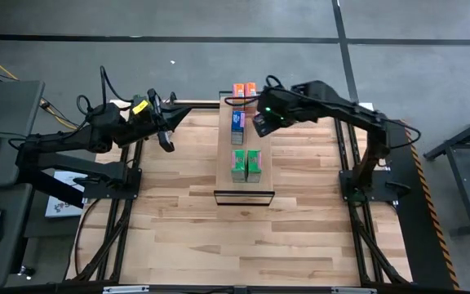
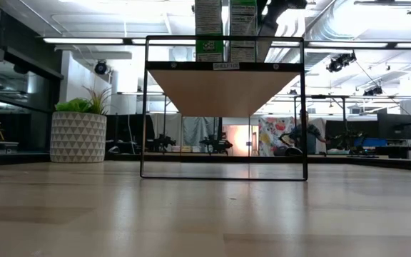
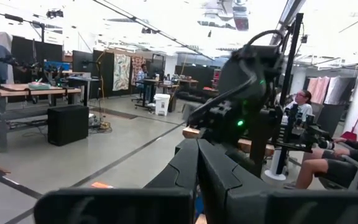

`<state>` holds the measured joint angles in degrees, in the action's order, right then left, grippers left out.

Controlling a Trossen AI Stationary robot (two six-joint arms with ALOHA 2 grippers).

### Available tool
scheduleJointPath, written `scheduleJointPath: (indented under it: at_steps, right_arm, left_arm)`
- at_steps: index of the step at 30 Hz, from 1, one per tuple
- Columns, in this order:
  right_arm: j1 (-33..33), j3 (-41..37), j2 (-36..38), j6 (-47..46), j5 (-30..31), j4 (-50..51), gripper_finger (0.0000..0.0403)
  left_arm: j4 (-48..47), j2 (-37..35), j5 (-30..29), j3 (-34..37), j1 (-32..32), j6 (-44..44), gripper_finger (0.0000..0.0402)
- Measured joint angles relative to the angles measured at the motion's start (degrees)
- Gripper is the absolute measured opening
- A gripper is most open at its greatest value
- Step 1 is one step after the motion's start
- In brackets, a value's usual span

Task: Stack cereal on shelf
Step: Put the blue cereal box on the shelf aligned with the other blue cereal box

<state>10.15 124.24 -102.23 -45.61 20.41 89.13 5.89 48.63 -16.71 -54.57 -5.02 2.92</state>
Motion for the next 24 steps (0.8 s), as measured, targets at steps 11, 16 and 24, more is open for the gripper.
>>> scheduleJointPath:
  at_steps: [11,16,24]
  right_arm:
    - [1.49,0.19,-5.47,0.74,-2.52,-0.41,0.013]
    - [1.53,0.18,-5.53,0.66,-2.38,-1.6,0.013]
    - [1.51,0.18,-5.53,0.84,-2.23,-1.8,0.0131]
  left_arm:
    - [0.0,0.02,0.09,0.0,0.0,-0.05,0.0]
    - [0.0,0.02,0.08,0.02,0.0,-0.06,0.0]
    - [0.0,0.02,0.09,0.04,0.0,1.07,0.0]
